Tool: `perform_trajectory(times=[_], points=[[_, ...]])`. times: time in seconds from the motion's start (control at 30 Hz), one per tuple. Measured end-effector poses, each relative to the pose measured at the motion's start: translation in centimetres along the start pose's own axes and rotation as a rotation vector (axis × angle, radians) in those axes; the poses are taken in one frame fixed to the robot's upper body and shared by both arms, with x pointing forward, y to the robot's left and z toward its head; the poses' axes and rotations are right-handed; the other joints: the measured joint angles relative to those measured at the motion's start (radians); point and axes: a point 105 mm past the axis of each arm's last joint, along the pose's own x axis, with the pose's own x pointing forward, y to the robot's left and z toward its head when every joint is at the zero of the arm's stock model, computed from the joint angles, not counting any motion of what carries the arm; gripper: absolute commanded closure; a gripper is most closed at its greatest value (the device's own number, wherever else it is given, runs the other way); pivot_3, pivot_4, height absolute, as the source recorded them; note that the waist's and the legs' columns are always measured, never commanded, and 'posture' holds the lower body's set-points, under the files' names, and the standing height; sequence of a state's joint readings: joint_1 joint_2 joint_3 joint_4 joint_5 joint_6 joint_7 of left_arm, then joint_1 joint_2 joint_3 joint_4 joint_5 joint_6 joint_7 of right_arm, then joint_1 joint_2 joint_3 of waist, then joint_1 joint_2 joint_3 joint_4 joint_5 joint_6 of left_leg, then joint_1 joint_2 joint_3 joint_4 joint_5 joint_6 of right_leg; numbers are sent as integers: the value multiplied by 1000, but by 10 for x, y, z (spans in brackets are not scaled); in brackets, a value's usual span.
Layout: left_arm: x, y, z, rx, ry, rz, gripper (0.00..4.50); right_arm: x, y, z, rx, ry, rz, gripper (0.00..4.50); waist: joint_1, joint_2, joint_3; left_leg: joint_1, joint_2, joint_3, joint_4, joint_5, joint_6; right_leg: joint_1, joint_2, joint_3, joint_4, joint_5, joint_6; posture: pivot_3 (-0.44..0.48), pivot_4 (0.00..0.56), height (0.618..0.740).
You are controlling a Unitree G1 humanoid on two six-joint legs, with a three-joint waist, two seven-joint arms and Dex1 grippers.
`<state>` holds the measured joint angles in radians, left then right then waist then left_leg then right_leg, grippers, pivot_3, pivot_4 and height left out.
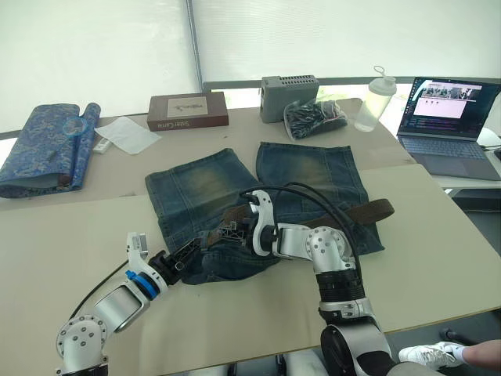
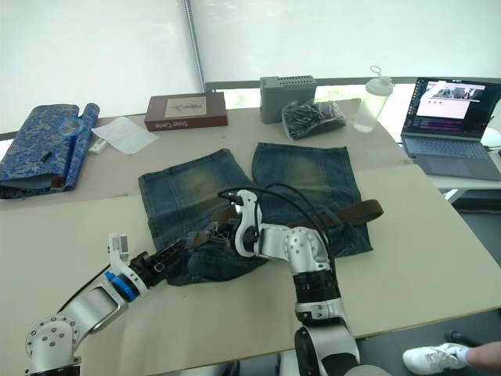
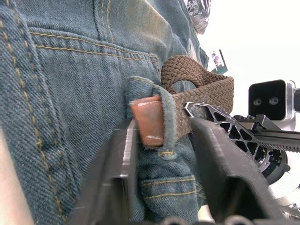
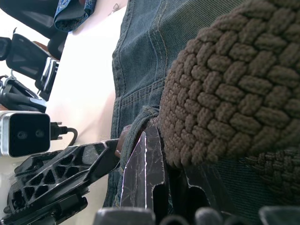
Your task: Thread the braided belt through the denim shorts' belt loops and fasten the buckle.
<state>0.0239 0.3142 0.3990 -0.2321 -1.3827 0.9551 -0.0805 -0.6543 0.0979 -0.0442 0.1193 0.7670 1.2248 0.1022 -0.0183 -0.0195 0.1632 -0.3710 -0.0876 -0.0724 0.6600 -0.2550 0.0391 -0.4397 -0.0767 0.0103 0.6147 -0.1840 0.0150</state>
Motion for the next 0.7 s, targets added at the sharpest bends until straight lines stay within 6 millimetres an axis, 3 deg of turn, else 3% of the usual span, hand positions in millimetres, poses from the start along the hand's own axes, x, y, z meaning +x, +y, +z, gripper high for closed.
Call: perform_trajectory(times=[0.03, 0.07, 0.3, 0.43, 0.5, 0.6, 0.7], points=[[0, 1, 0, -4, -1, 4, 4253, 0, 0, 0, 0, 0, 2, 4500, 0, 0, 0, 0, 0, 0, 0, 0, 0, 0, 0, 0, 0, 0, 0, 0, 150, 740], [1, 2, 0, -7, -4, 6, 4424, 0, 0, 0, -1, 1, 3, 4500, 0, 0, 0, 0, 0, 0, 0, 0, 0, 0, 0, 0, 0, 0, 0, 0, 150, 740], [2, 2, 2, -7, -17, 5, 4424, 0, 2, 0, -23, 2, 13, 4500, 0, 0, 0, 0, 0, 0, 0, 0, 0, 0, 0, 0, 0, 0, 0, 0, 150, 740], [5, -1, 5, -9, -37, -10, 4500, -2, 8, -8, -137, 48, 49, 3055, 0, 0, 0, 0, 0, 0, 0, 0, 0, 0, 0, -1, 0, 0, 0, 0, 150, 740], [8, -5, 7, -12, -44, -27, 4500, -13, 13, -12, -294, 60, 87, 2347, 5, 0, 0, -1, 0, 0, 0, 0, 0, 0, 0, -3, -1, 0, 0, 0, 150, 740], [7, -5, 8, -29, -54, -24, 4500, -45, 15, -2, -522, 15, 126, 2494, 9, 0, 1, -3, -2, 0, 1, -1, 1, 0, -1, -5, -3, 0, 3, 0, 150, 740], [5, -4, 12, -38, -73, -20, 4500, -66, 28, 8, -659, -28, 177, 3502, -2, -1, 0, -2, 0, 1, 1, -1, 1, 0, -1, -2, -4, 0, 4, 0, 150, 740]])
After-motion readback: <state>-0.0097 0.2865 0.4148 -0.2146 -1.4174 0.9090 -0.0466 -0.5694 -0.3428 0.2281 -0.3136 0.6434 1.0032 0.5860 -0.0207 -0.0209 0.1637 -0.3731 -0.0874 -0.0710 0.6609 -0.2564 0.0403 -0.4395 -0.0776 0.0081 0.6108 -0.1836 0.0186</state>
